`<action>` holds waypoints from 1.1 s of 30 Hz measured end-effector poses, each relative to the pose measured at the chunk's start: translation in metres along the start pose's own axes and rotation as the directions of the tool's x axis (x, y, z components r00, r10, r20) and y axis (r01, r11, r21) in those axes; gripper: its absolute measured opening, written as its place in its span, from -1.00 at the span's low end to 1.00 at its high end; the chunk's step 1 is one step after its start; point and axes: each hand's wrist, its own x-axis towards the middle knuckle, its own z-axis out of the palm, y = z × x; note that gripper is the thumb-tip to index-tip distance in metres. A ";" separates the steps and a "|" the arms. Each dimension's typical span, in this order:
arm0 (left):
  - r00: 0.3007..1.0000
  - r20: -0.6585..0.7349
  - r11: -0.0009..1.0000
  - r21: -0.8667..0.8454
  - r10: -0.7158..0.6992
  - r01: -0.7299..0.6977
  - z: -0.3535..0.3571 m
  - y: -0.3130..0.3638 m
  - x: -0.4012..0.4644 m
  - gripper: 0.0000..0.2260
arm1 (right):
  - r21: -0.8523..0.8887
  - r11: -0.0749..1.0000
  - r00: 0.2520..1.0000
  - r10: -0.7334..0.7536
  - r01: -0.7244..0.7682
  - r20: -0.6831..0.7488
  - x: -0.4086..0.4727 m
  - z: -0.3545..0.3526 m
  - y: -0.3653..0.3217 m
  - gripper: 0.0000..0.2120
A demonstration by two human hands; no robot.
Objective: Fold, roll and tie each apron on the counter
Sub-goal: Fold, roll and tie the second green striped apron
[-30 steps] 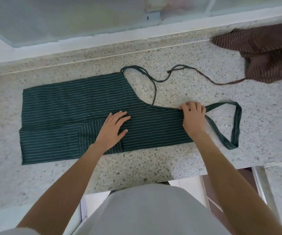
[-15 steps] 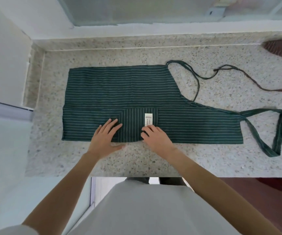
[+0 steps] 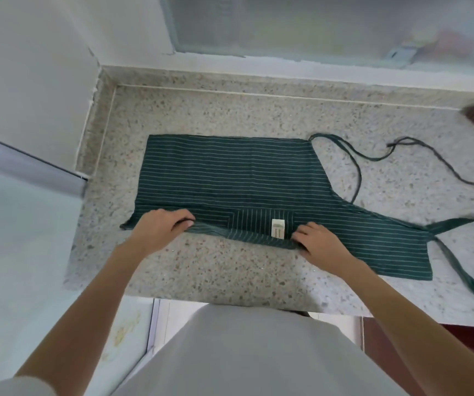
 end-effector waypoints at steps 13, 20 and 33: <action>0.954 -0.291 0.979 0.166 -0.065 0.118 -0.071 -0.034 0.127 -0.74 | 0.388 0.895 0.879 0.356 -0.222 -0.316 0.092 -0.126 0.087 -0.75; 0.959 -0.258 0.977 0.141 -0.117 0.157 -0.051 -0.053 0.170 -0.76 | 0.317 0.881 0.883 0.424 -0.352 -0.201 0.146 -0.126 0.102 -0.76; 0.878 -0.466 0.960 0.176 -0.113 0.217 -0.028 -0.061 0.188 -0.90 | 0.177 0.827 0.786 0.562 -0.534 -0.257 0.166 -0.113 0.096 -0.79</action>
